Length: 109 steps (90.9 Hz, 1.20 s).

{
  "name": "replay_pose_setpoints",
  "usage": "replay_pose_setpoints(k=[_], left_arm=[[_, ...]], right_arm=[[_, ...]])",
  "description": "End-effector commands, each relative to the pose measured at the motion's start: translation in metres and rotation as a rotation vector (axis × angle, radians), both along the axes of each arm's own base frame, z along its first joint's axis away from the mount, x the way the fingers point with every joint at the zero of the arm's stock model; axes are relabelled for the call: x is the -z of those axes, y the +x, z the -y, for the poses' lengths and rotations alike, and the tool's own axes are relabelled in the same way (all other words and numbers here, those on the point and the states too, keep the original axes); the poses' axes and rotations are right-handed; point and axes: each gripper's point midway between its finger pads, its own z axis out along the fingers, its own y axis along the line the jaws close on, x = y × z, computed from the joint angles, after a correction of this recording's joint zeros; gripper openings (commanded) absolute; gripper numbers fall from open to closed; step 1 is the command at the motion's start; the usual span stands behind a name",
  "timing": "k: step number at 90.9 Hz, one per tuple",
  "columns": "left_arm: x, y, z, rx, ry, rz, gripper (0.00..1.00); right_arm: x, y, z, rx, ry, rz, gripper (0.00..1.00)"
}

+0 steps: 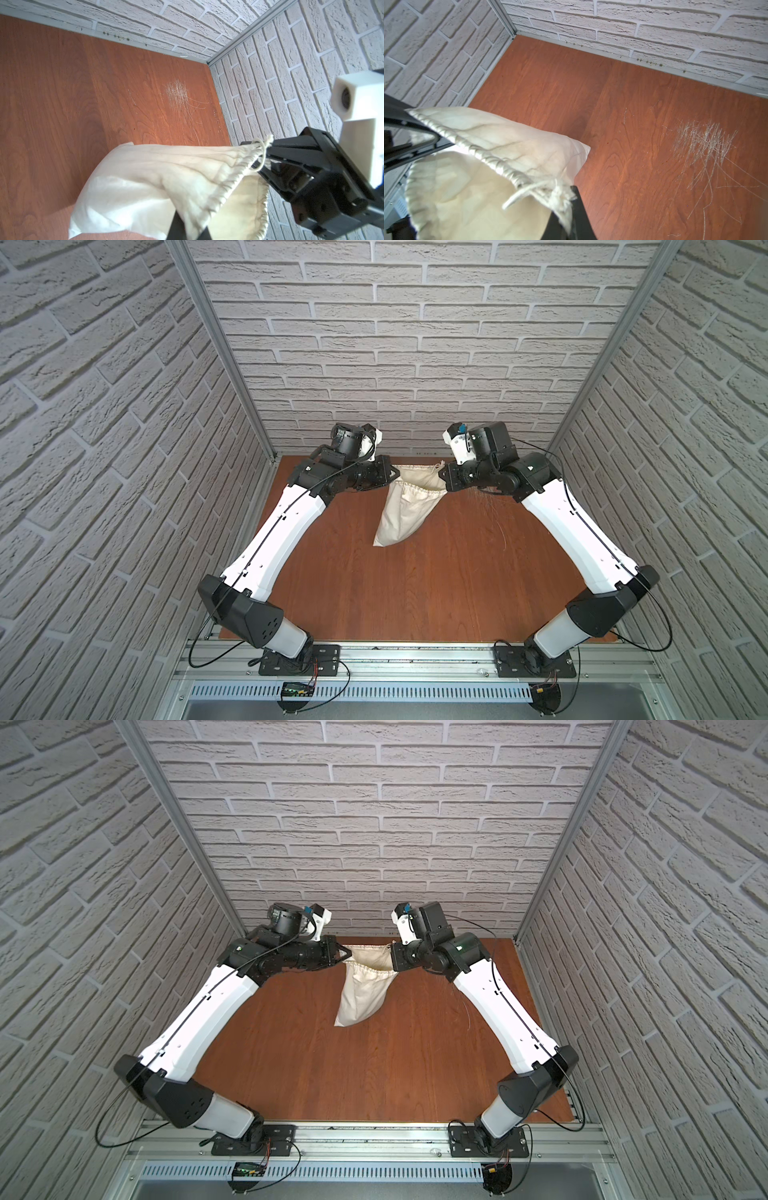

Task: Close the soil bag
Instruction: Adjust the soil bag at the center of the board.

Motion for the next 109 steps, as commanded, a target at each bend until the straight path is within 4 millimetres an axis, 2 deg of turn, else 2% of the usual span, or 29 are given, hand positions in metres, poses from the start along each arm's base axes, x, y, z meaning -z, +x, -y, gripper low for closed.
replay_pose_setpoints(k=[1, 7, 15, 22, 30, 39, 45, 51, 62, 70, 78, 95, 109], left_arm=[[0.001, 0.001, -0.010, 0.016, 0.022, -0.003, 0.00], [0.009, 0.001, -0.010, 0.020, 0.030, -0.016, 0.00], [0.027, 0.001, -0.010, 0.025, 0.035, -0.043, 0.00], [0.045, 0.002, -0.008, 0.030, 0.036, -0.072, 0.00], [0.062, 0.000, -0.004, 0.051, 0.025, -0.105, 0.00], [0.074, -0.002, 0.001, 0.071, 0.016, -0.128, 0.00], [0.077, -0.005, 0.005, 0.084, 0.023, -0.134, 0.00], [0.077, -0.007, 0.009, 0.106, 0.037, -0.134, 0.00], [0.069, -0.012, 0.022, 0.140, 0.043, -0.115, 0.00], [0.066, -0.016, 0.030, 0.159, 0.051, -0.111, 0.00], [0.064, -0.018, 0.037, 0.176, 0.056, -0.111, 0.00], [0.065, -0.019, 0.043, 0.187, 0.072, -0.116, 0.00], [0.066, -0.017, 0.044, 0.189, 0.081, -0.122, 0.00]], right_arm=[[-0.027, -0.002, 0.018, 0.102, 0.096, 0.046, 0.03], [-0.026, -0.008, 0.013, 0.097, 0.148, 0.032, 0.03], [-0.012, -0.020, 0.008, 0.097, 0.189, 0.006, 0.03], [0.014, -0.030, 0.005, 0.108, 0.185, -0.029, 0.03], [0.044, -0.044, 0.010, 0.143, 0.148, -0.055, 0.03], [0.064, -0.059, 0.018, 0.170, 0.120, -0.065, 0.03], [0.070, -0.066, 0.021, 0.167, 0.113, -0.070, 0.03], [0.070, -0.069, 0.027, 0.160, 0.067, -0.066, 0.16], [0.054, -0.065, 0.032, 0.114, -0.042, -0.034, 0.52], [0.045, -0.064, 0.027, 0.033, -0.121, -0.062, 0.65], [0.037, -0.061, 0.022, -0.037, -0.179, -0.084, 0.70], [0.025, -0.066, 0.004, -0.201, -0.192, -0.122, 0.73], [0.030, -0.071, 0.007, -0.245, -0.244, -0.149, 0.73]])
